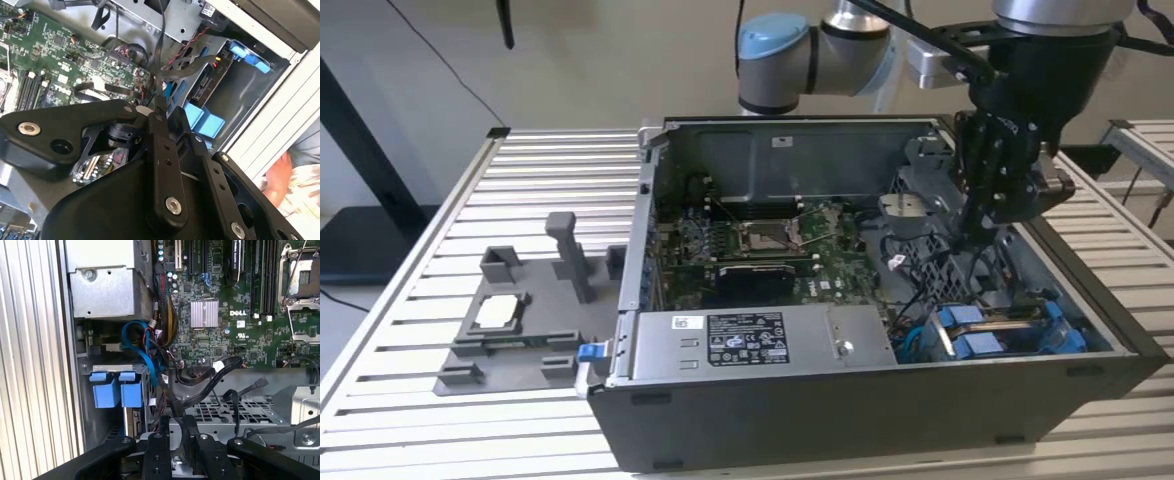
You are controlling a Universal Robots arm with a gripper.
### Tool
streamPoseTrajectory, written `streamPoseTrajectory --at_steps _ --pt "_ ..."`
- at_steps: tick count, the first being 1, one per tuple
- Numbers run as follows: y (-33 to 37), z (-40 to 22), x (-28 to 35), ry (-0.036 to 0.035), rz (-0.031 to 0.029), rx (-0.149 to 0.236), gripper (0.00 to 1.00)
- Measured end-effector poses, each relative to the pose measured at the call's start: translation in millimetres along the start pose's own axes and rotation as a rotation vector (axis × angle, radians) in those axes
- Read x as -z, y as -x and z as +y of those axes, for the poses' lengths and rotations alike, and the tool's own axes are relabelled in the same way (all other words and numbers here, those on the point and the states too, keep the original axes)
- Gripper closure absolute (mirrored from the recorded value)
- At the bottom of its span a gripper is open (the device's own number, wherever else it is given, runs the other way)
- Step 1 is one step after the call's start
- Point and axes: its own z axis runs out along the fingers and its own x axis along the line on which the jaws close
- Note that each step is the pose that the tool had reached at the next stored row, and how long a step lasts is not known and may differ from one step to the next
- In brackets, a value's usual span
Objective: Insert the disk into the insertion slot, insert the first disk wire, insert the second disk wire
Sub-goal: 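Insert the second disk wire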
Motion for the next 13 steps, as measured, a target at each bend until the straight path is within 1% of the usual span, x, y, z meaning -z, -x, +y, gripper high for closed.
streamPoseTrajectory --at_steps 1,3,7,10,11,13 --pt "1.3 0.9 0.2 -0.0046 0.0064 0.002 0.74" --pt "3.9 3.1 0.5 -0.0114 0.0150 0.004 0.74" --pt "9.3 8.1 0.4 -0.0287 0.0253 0.006 0.74" --pt "12.1 13.1 0.2 -0.0413 0.0330 0.007 0.74" --pt "12.4 15.0 0.0 -0.0439 0.0370 0.007 0.74" --pt "12.6 17.9 -0.4 -0.0465 0.0446 0.010 0.74"
